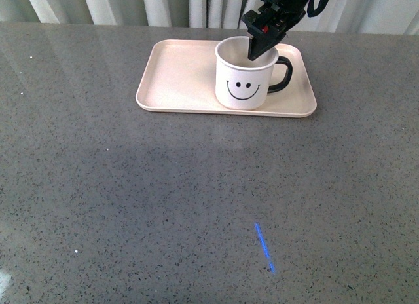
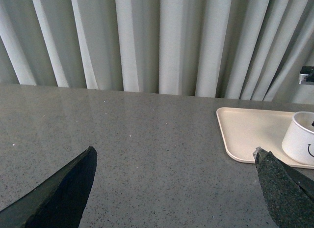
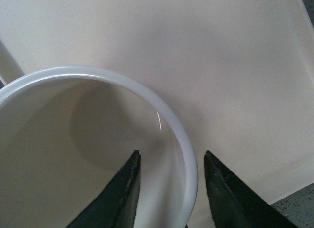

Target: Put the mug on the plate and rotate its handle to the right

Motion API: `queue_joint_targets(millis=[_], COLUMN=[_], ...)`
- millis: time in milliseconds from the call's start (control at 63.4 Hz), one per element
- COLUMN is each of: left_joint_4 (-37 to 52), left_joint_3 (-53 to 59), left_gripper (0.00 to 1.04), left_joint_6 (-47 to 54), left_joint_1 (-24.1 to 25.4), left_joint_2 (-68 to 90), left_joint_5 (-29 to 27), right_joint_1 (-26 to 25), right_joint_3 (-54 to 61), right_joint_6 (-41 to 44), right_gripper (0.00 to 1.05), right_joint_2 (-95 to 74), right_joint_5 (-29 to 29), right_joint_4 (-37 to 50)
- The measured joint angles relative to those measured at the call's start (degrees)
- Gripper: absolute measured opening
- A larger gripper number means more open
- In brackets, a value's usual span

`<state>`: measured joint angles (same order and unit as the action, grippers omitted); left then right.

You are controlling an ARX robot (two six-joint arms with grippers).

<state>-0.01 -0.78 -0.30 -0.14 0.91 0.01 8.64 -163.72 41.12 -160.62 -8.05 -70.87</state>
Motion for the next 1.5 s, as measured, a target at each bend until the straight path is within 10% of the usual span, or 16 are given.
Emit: queue_joint_targets(millis=[410, 552, 900, 1042, 1184, 1499], left_joint_4=[0.0, 0.0, 0.0, 0.0, 0.0, 0.0], left_joint_3=[0.0, 0.0, 0.0, 0.0, 0.0, 0.0], left_gripper=[0.96, 0.96, 0.96, 0.96, 0.96, 0.96], left_joint_6=[0.0, 0.0, 0.0, 0.0, 0.0, 0.0], left_joint_1=[0.0, 0.0, 0.0, 0.0, 0.0, 0.0], left_joint_2=[0.0, 0.0, 0.0, 0.0, 0.0, 0.0], left_joint_5=[0.0, 0.0, 0.0, 0.0, 0.0, 0.0], right_joint_1=[0.4, 0.2, -0.8, -0.4, -1.7, -4.4], right_joint_3=[-1.9, -1.9, 24.8, 56.0, 90.3, 129.9], right_joint_6=[2.2, 2.0, 0.2, -19.3, -35.6, -40.4], right_gripper=[1.01, 0.88, 0.96, 0.75, 0.48, 0.02], right_joint_2=[0.3, 2.9, 27.9, 39.5, 53.0, 72.4], right_joint_5=[1.4, -1.3, -9.2, 12.5, 14.6, 11.9], right_joint_4=[1.9, 3.7, 20.7, 60.6, 103.6, 124.2])
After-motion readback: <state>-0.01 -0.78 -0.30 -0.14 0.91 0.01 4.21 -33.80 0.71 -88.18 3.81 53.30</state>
